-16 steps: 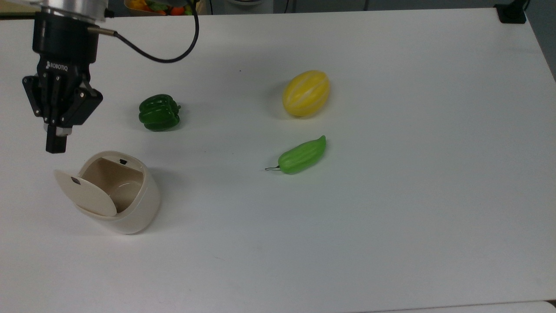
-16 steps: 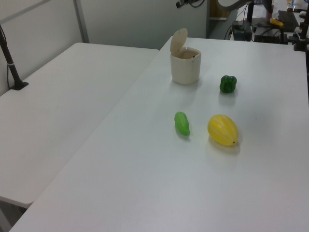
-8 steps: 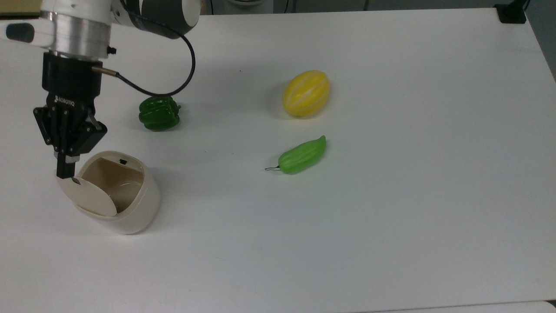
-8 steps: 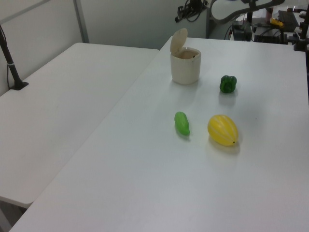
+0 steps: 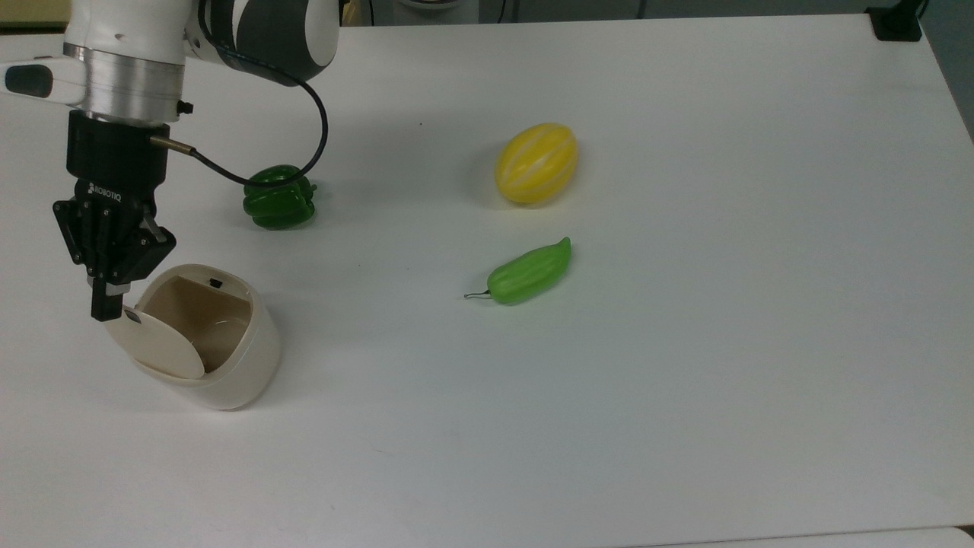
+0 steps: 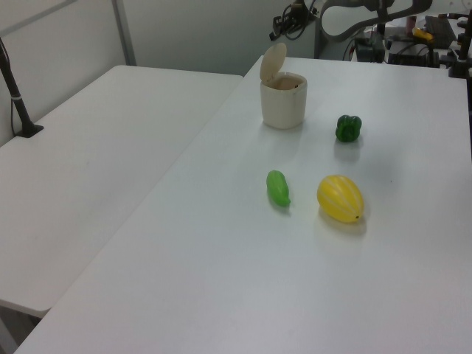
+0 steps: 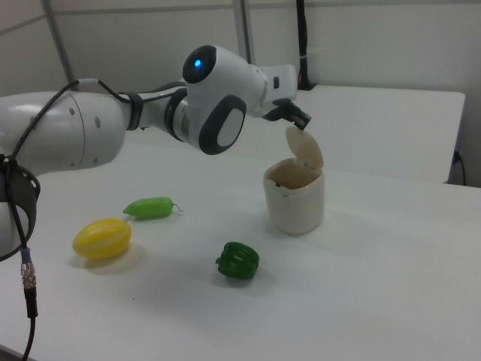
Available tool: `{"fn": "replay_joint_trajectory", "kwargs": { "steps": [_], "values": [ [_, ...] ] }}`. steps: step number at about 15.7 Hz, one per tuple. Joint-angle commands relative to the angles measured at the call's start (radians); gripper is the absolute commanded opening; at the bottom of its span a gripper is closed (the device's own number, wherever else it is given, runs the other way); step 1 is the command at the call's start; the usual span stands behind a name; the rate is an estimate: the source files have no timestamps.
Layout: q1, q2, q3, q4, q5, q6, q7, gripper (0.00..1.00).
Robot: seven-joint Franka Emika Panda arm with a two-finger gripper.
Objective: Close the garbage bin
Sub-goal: 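Push the raised lid down with the gripper until it shuts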
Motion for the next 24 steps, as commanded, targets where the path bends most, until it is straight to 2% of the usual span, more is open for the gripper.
{"fn": "replay_joint_trajectory", "kwargs": {
  "steps": [1, 6, 19, 24],
  "values": [
    [-0.001, 0.012, -0.002, 0.008, -0.002, 0.009, 0.002, 0.0],
    [0.001, 0.01, -0.002, -0.007, 0.0, -0.029, -0.025, 0.0],
    [0.01, -0.001, 0.012, -0.01, 0.017, -0.379, -0.11, 0.0],
    [0.025, 0.004, 0.014, -0.036, 0.017, -0.409, -0.131, 0.0]
  ]
}}
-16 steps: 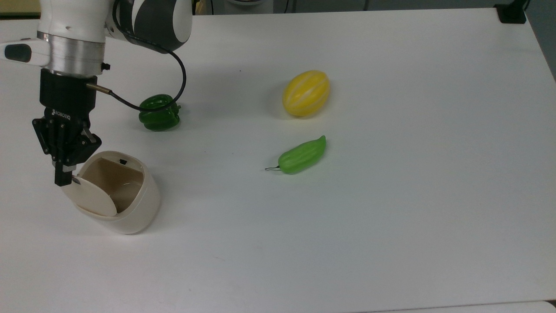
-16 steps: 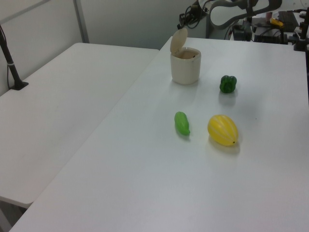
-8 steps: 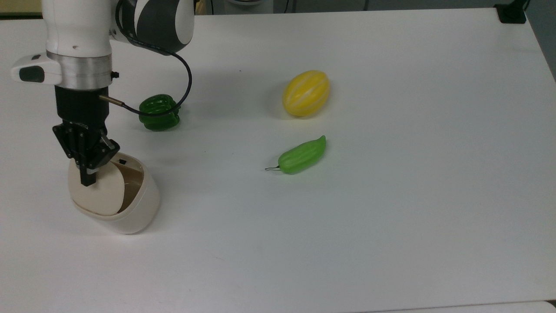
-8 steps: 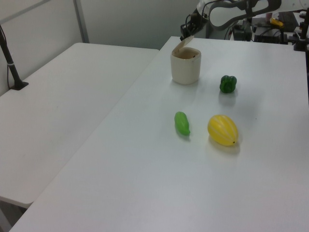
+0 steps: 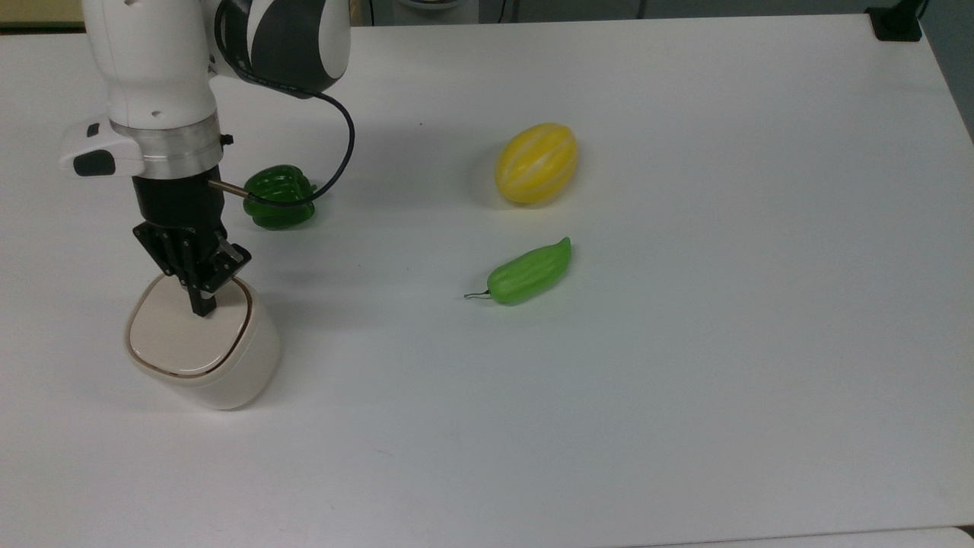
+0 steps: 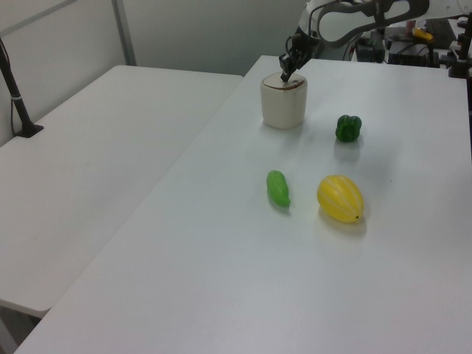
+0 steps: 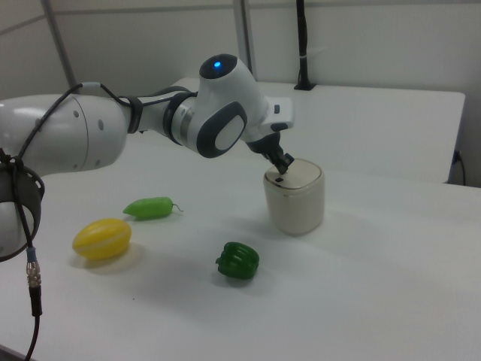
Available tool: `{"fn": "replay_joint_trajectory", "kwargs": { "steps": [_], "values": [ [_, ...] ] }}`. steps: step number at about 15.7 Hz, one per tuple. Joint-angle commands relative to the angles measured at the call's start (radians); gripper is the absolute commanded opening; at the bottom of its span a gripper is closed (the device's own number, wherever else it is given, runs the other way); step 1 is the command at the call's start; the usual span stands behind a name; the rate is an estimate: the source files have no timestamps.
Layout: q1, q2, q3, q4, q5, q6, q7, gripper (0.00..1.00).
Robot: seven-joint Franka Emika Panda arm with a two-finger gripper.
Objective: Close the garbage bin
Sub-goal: 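Push the raised lid down with the gripper until it shuts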
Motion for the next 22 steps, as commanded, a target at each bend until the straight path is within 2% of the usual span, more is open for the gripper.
{"fn": "replay_joint_trajectory", "kwargs": {
  "steps": [1, 13, 17, 22],
  "values": [
    [0.018, -0.013, -0.001, -0.038, 0.019, -0.027, -0.05, 0.0],
    [0.018, -0.002, -0.001, -0.043, 0.022, -0.027, -0.042, 0.0],
    [0.016, -0.074, -0.003, -0.04, 0.057, -0.069, -0.037, 0.0],
    [0.03, -0.18, -0.003, -0.04, 0.065, -0.278, 0.001, 0.0]
  ]
}}
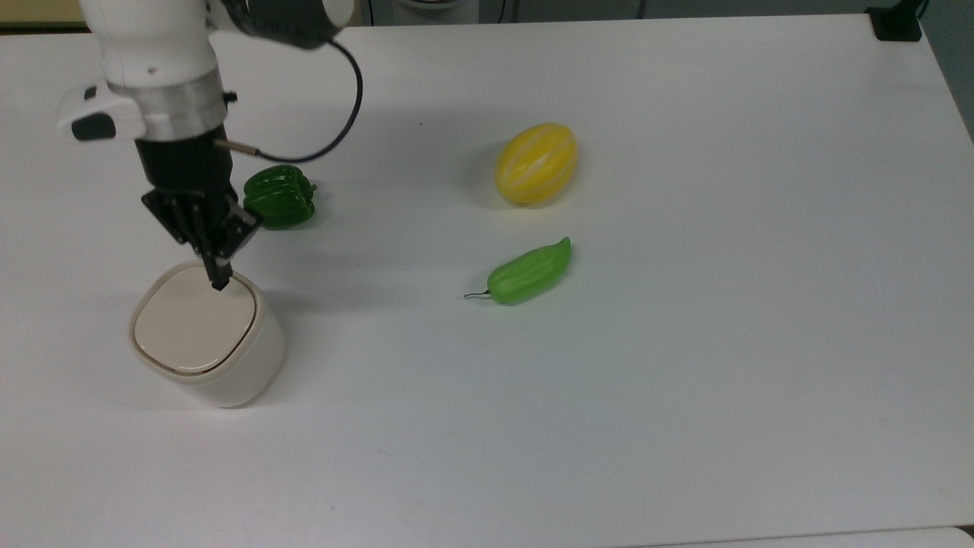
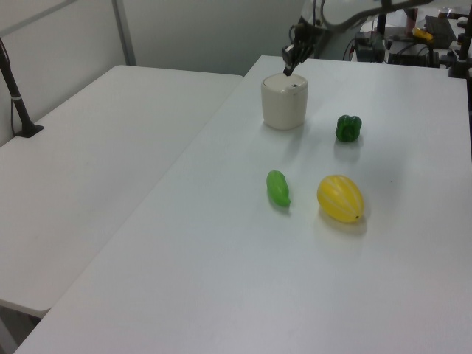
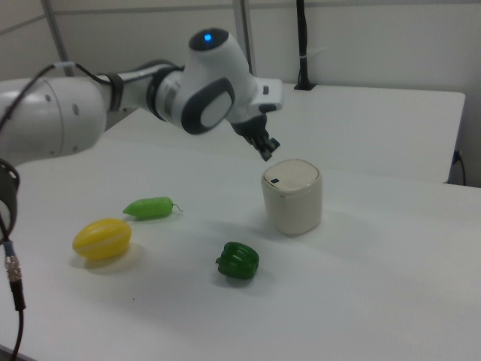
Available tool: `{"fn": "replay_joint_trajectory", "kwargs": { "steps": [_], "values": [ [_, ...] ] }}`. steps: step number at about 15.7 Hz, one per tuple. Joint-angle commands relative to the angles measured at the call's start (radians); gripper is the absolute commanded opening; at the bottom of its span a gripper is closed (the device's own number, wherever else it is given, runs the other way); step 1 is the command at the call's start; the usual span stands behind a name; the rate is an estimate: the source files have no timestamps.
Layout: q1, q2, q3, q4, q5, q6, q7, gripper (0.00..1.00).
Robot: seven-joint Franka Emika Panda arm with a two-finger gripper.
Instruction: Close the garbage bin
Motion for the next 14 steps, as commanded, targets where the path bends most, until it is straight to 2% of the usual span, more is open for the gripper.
{"fn": "replay_joint_trajectory", "kwargs": {
  "steps": [1, 5, 10, 14],
  "values": [
    [0.022, -0.106, -0.004, -0.038, 0.024, -0.178, 0.025, 0.0],
    [0.057, -0.173, -0.003, -0.041, 0.024, -0.408, 0.027, 0.01],
    [0.098, -0.238, -0.003, -0.055, 0.024, -0.626, 0.009, 0.01],
    [0.109, -0.357, -0.003, -0.165, 0.029, -0.691, -0.062, 0.03]
  ]
}}
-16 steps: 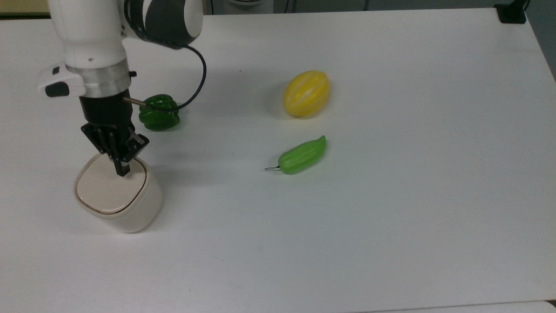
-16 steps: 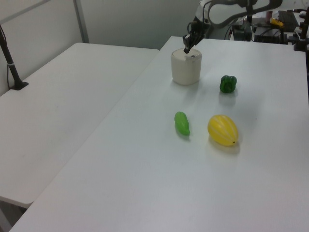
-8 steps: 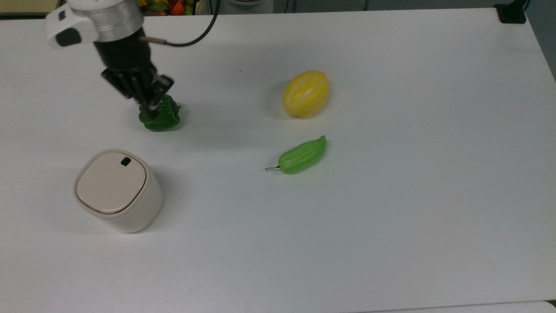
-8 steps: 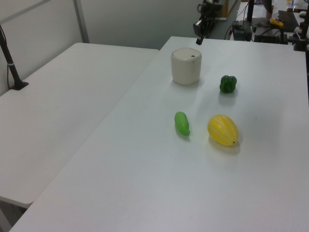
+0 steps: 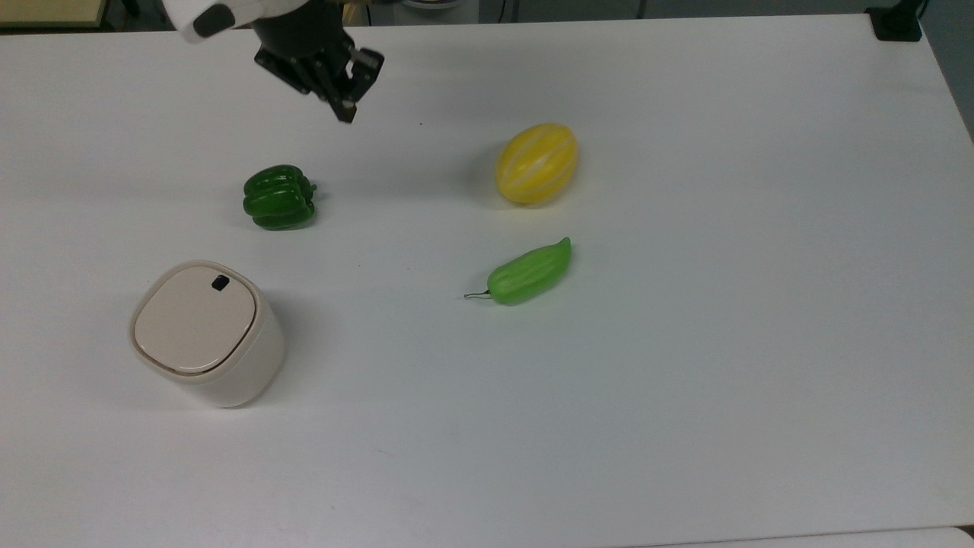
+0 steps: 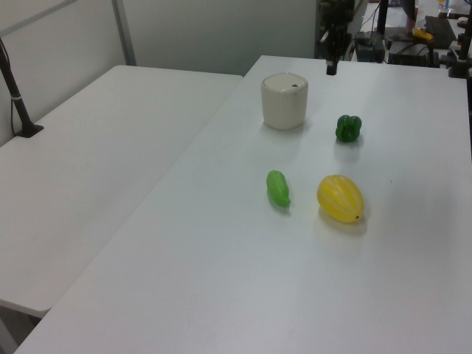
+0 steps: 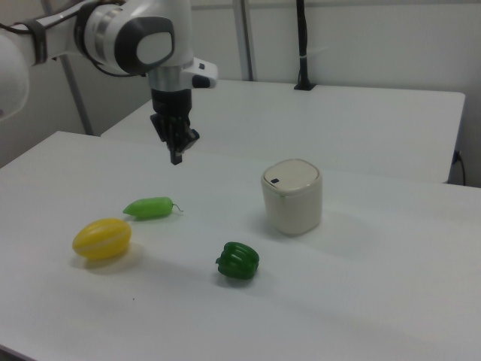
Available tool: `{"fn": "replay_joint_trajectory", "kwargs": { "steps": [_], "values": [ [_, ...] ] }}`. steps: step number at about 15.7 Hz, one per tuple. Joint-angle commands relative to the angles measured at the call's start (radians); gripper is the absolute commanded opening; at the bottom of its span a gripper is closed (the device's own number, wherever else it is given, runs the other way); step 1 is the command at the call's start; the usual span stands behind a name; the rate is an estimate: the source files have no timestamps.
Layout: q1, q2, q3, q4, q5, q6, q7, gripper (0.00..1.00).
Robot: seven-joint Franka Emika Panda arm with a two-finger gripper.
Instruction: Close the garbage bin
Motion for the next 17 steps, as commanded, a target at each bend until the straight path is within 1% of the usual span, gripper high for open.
{"fn": "replay_joint_trajectory", "kwargs": {
  "steps": [1, 2, 3, 4, 5, 6, 7, 8, 9, 10, 17],
  "values": [
    [0.013, -0.167, -0.008, -0.181, 0.024, -0.021, -0.08, 0.03],
    [0.013, -0.196, -0.008, -0.208, 0.024, -0.022, -0.09, 0.03],
    [0.013, -0.215, -0.008, -0.228, 0.024, -0.029, -0.09, 0.06],
    [0.013, -0.224, -0.008, -0.234, 0.024, -0.038, -0.09, 0.07],
    [0.013, -0.224, -0.008, -0.234, 0.024, -0.047, -0.09, 0.12],
    [0.016, -0.224, -0.009, -0.231, 0.023, -0.05, -0.089, 0.26],
    [0.016, -0.224, -0.009, -0.231, 0.018, -0.049, -0.087, 0.53],
    [0.015, -0.223, -0.009, -0.228, 0.016, -0.049, -0.087, 0.7],
    [0.006, -0.223, -0.009, -0.225, 0.016, -0.047, -0.087, 0.98],
    [0.004, -0.223, -0.011, -0.219, 0.016, -0.049, -0.089, 1.0],
    [-0.008, -0.22, -0.023, -0.176, 0.006, -0.096, -0.106, 1.0]
  ]
}}
